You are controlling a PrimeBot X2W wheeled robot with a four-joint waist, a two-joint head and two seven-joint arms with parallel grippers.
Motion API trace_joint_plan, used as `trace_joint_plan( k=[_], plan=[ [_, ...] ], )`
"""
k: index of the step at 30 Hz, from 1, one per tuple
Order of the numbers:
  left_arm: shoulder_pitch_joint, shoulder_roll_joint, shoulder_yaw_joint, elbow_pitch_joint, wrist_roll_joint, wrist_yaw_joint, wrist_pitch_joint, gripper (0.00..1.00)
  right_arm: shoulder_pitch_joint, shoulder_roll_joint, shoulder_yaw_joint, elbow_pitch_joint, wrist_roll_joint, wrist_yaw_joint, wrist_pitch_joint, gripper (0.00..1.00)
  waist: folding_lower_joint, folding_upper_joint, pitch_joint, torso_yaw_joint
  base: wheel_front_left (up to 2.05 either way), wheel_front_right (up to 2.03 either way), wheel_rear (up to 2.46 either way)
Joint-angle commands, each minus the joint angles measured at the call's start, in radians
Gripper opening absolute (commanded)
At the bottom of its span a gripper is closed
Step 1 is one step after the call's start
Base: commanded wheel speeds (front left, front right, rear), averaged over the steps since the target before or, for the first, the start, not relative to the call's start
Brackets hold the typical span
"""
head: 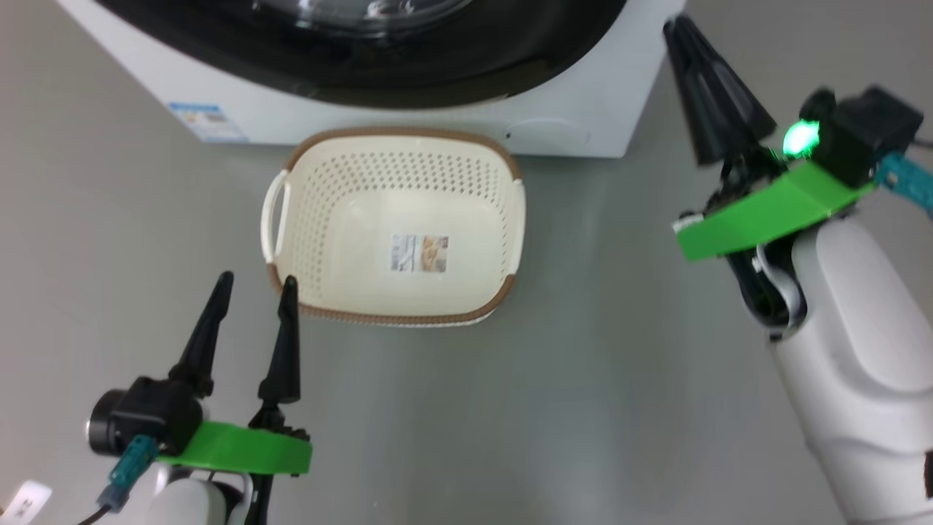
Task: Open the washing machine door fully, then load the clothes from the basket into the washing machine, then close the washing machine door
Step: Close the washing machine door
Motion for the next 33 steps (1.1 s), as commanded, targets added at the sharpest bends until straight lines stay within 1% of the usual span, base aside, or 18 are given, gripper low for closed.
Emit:
trace_joint_plan(
  k=[1,7,14,18,23,33],
  plan=[
    [0.014,0.02,0.04,-0.025,0.013,-0.005,-0.008,1.0,0.034,0.026,0.002,-0.035,-0.006,-0.003,-0.004,1.0,0.0,0.0,-0.058,-0.055,0.0,0.0,0.0],
    [0.051,0.02,0.09,-0.03,0.034,-0.012,-0.008,1.0,0.155,0.058,-0.048,-0.07,-0.052,-0.003,-0.004,1.0,0.0,0.0,-0.114,-0.108,0.0,0.0,0.0],
    [0.105,0.02,0.134,-0.037,0.053,-0.018,-0.008,1.0,0.304,0.098,-0.093,-0.088,-0.072,-0.003,-0.004,1.0,0.0,0.0,-0.178,-0.156,0.0,0.0,0.0],
    [0.135,0.02,0.151,-0.043,0.06,-0.019,-0.008,1.0,0.386,0.116,-0.133,-0.103,-0.09,-0.003,-0.004,1.0,0.0,0.0,-0.209,-0.17,0.0,0.0,0.0],
    [0.178,0.02,0.169,-0.067,0.054,-0.019,-0.008,1.0,0.475,0.127,-0.151,-0.126,-0.117,-0.003,-0.004,1.0,0.0,0.0,-0.251,-0.185,0.0,0.0,0.0],
    [0.266,0.02,0.198,-0.103,0.04,-0.013,-0.008,1.0,0.588,0.137,-0.185,-0.155,-0.168,-0.003,-0.004,1.0,0.0,0.0,-0.318,-0.196,0.0,0.0,0.0]
  ],
)
